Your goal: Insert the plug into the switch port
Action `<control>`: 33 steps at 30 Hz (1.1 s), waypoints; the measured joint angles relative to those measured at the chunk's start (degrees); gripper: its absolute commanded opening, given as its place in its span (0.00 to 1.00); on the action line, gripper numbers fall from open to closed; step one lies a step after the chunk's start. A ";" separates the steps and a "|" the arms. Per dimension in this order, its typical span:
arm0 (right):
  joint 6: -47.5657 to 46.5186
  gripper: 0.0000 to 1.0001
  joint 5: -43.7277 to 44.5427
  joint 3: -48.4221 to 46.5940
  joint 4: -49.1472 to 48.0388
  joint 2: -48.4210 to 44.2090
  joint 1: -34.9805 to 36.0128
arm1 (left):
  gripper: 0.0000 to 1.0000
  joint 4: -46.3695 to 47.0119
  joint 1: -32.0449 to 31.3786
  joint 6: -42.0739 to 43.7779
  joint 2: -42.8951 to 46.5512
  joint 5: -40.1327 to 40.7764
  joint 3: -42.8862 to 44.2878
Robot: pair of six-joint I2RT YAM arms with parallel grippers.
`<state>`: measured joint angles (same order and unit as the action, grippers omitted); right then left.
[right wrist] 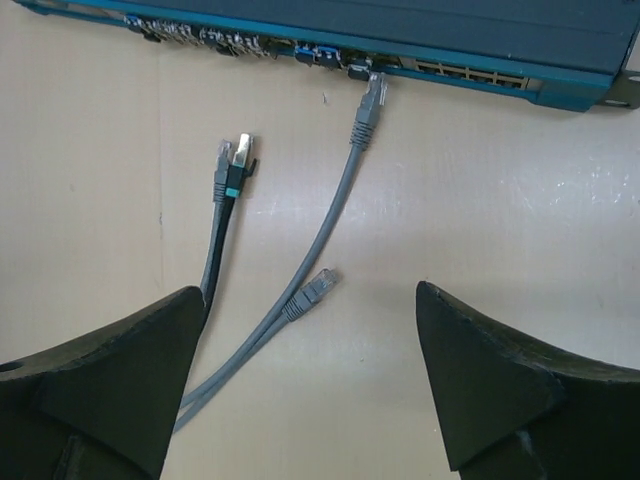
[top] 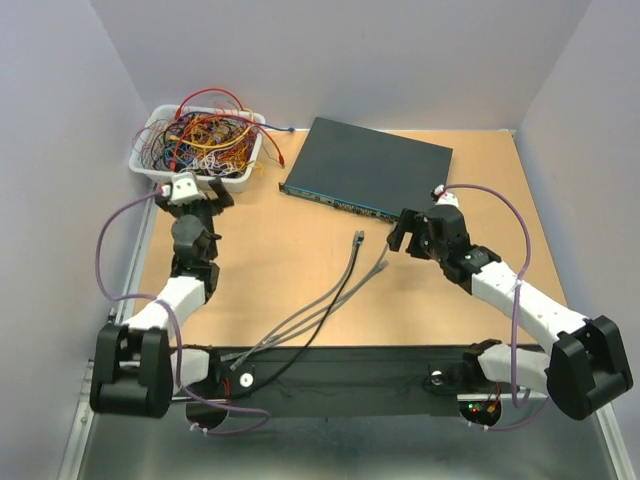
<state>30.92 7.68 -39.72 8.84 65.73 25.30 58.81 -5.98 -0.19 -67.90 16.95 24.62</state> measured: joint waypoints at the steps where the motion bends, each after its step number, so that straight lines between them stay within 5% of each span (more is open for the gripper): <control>1: -0.07 0.90 0.26 -0.09 0.15 0.09 0.02 | 0.99 -1.07 -0.13 -1.73 2.51 -0.98 2.16; 4: -0.07 0.90 0.31 -0.87 1.09 1.86 0.42 | 0.99 -1.66 -0.31 -8.59 7.65 -7.52 5.18; 5: -0.04 0.90 0.28 -1.09 1.22 2.78 0.76 | 0.95 -1.68 -0.31 -13.90 8.55 -9.49 5.29; 6: -0.04 0.90 0.33 -1.11 1.49 3.21 1.11 | 0.82 -1.64 -0.31 -19.08 8.61 -11.96 5.11; 11: -0.02 0.90 0.98 -1.11 2.34 3.02 1.79 | 0.70 -9.97 -4.26 -26.99 -0.74 -22.80 11.58; 18: -0.17 0.90 4.46 -1.11 3.72 -2.40 1.79 | 0.70 -36.79 -29.44 -21.14 -13.46 -13.07 23.41; 28: -1.14 0.90 10.93 -1.11 7.39 -10.34 1.79 | 0.43 -49.99 -46.51 -21.33 -23.30 4.22 27.96; 33: -1.25 0.90 11.04 -1.11 7.93 -10.91 1.79 | 0.43 -55.41 -50.97 -23.08 -33.05 8.33 35.71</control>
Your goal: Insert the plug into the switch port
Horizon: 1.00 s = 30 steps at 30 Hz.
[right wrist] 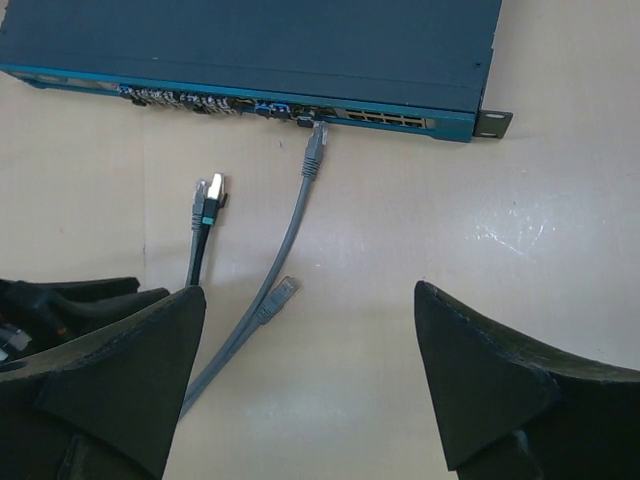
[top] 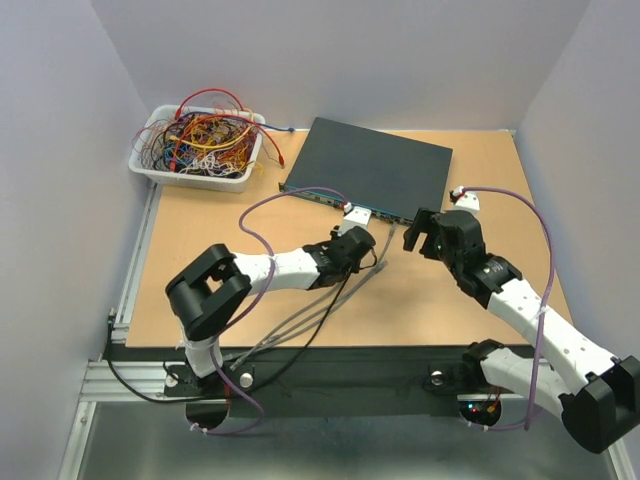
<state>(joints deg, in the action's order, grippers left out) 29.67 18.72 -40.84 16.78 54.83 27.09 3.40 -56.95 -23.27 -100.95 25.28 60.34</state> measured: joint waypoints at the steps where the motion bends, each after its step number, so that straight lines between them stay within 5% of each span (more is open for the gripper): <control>1: -0.13 0.90 0.11 0.02 0.33 -0.33 0.00 | 0.43 -0.55 -0.37 -0.13 -1.11 0.61 1.05; 30: -1.22 0.91 0.76 0.07 1.29 -3.93 0.00 | 0.31 -11.39 -4.11 -4.74 -14.38 8.13 13.94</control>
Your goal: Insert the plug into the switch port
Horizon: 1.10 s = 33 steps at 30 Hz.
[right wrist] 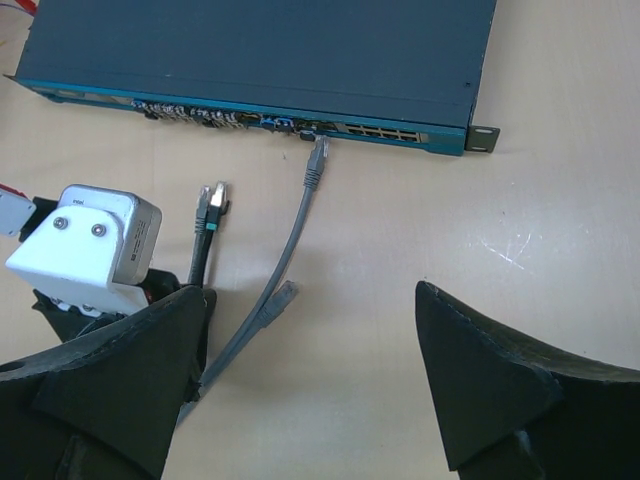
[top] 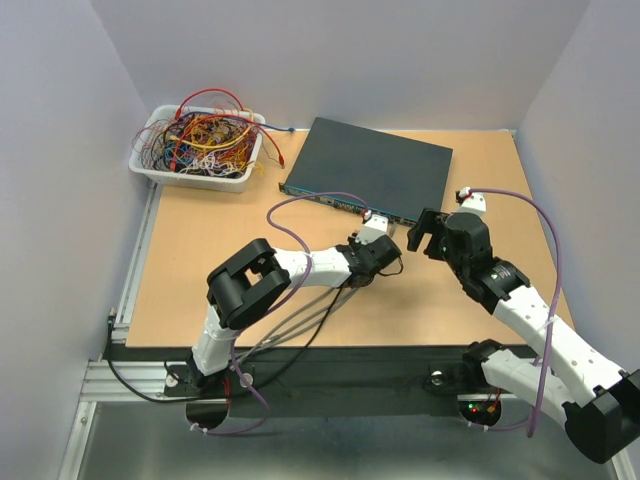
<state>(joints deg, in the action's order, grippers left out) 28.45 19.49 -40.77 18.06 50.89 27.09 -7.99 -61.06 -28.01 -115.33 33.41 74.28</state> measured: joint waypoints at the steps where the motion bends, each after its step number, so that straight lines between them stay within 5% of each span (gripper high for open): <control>1: 0.00 0.91 0.00 0.00 0.00 0.00 0.00 | 0.23 -0.11 0.00 -0.20 -0.02 0.17 0.00; 2: 0.00 0.91 0.00 0.00 0.00 0.00 0.00 | 0.12 -0.28 0.00 -0.37 -0.02 0.31 0.00; 5: 0.00 0.91 -0.02 0.00 0.00 0.00 0.00 | 0.00 -0.48 0.00 -0.90 -0.17 0.55 0.04; 14: 0.66 0.92 -1.38 0.00 0.00 0.00 0.00 | 0.00 1.64 0.42 -0.31 1.92 -1.90 -2.67; 25: 5.33 0.83 -15.13 -2.80 -2.69 -0.04 0.00 | 0.00 11.91 5.20 1.55 24.39 -18.43 -13.42; 33: 11.43 0.71 -22.69 -4.90 -10.93 0.50 0.00 | 0.00 27.39 8.55 -5.84 37.53 -32.50 -25.18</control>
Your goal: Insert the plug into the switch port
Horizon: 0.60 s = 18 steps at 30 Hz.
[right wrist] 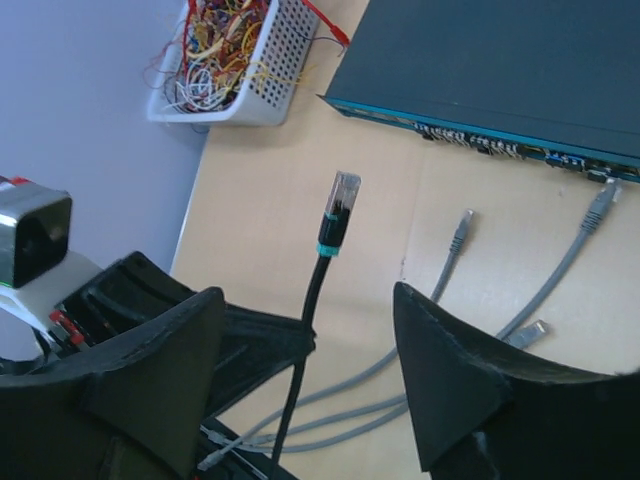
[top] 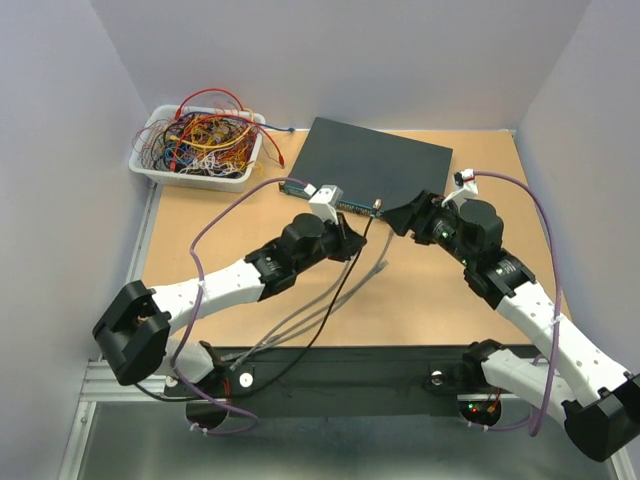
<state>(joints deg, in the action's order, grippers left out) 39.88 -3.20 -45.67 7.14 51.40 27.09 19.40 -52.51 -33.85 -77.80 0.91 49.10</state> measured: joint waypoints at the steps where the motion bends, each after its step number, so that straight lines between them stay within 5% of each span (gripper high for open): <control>1: 0.61 0.70 -0.35 0.00 -0.59 0.13 0.00 | 0.00 1.99 0.42 -1.40 0.70 -1.20 -1.57; 18: 7.37 0.56 -2.91 0.76 -7.06 4.28 0.00 | 0.00 24.68 0.50 -13.66 1.51 -8.98 -10.80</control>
<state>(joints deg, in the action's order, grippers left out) 47.24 -6.11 -44.91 0.08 55.68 27.09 44.07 -52.01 -47.51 -76.29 -8.08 38.30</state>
